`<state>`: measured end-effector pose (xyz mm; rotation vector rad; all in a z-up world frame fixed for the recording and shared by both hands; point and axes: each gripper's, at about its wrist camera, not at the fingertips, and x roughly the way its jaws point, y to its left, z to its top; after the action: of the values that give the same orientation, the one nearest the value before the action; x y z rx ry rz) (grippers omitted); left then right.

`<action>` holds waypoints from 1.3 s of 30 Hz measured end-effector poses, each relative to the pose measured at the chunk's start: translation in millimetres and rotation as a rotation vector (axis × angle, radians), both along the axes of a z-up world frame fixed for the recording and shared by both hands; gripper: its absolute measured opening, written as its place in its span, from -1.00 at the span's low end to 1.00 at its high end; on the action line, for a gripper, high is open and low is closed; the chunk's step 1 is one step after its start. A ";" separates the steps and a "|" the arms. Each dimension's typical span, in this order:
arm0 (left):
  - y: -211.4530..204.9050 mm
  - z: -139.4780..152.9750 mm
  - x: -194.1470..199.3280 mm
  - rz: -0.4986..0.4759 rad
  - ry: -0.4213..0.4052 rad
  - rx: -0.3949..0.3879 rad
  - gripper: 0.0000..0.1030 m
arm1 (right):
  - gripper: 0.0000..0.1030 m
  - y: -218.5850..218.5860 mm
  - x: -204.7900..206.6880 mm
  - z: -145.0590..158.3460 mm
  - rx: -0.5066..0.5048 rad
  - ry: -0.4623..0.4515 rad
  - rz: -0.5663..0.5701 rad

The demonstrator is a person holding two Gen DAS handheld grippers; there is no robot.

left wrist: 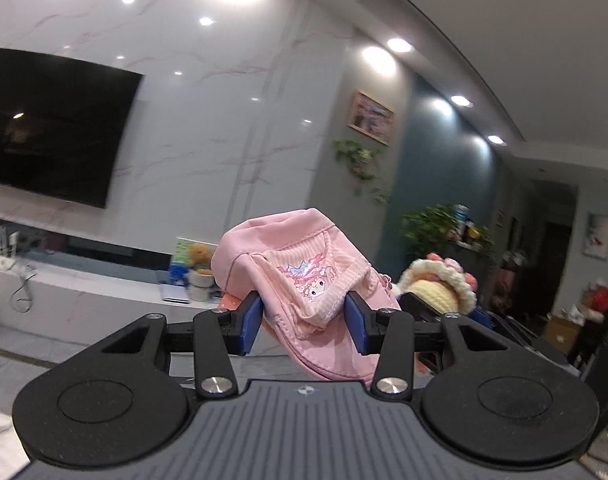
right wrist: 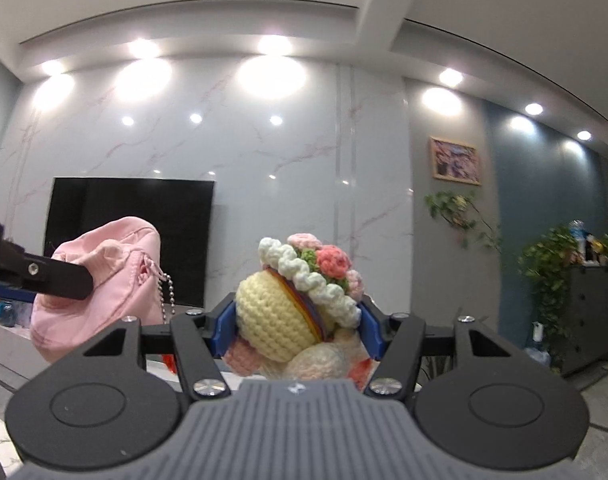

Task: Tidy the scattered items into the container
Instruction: 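Lift the backpack with left tool while right tool lifts the crochet plush toward the orange box, then lower the backpack into the box with left tool while right tool drops the crochet plush in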

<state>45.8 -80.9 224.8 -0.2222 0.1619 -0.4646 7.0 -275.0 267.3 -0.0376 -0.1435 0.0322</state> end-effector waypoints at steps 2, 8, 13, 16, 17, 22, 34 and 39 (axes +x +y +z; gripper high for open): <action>-10.6 -12.2 15.0 -0.018 0.034 -0.010 0.00 | 0.23 -12.6 5.9 -5.6 0.018 0.026 -0.023; -41.0 -66.9 75.4 -0.023 0.192 0.020 0.00 | 0.23 -43.0 47.4 -39.9 0.104 0.172 -0.051; -52.6 -115.7 117.6 -0.011 0.312 0.057 0.00 | 0.23 -55.7 78.3 -67.5 0.135 0.288 -0.054; -56.4 -137.2 131.7 -0.013 0.370 0.080 0.00 | 0.23 -56.5 89.1 -81.1 0.126 0.334 -0.048; -56.8 -145.1 135.3 -0.016 0.385 0.088 -0.01 | 0.23 -56.8 92.5 -84.3 0.128 0.349 -0.045; -57.1 -181.9 144.5 -0.040 0.456 0.109 -0.01 | 0.23 -58.0 106.0 -99.2 0.129 0.409 -0.032; -76.7 -239.6 146.4 -0.093 0.544 0.178 -0.02 | 0.23 -64.9 136.7 -149.2 0.133 0.552 -0.052; -85.3 -242.8 141.6 -0.101 0.540 0.209 -0.02 | 0.23 -68.6 140.7 -159.8 0.148 0.585 -0.061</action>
<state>187.4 -166.3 -18.1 -0.1298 0.7495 -0.4756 147.7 -343.6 107.5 0.1154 0.4401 -0.0286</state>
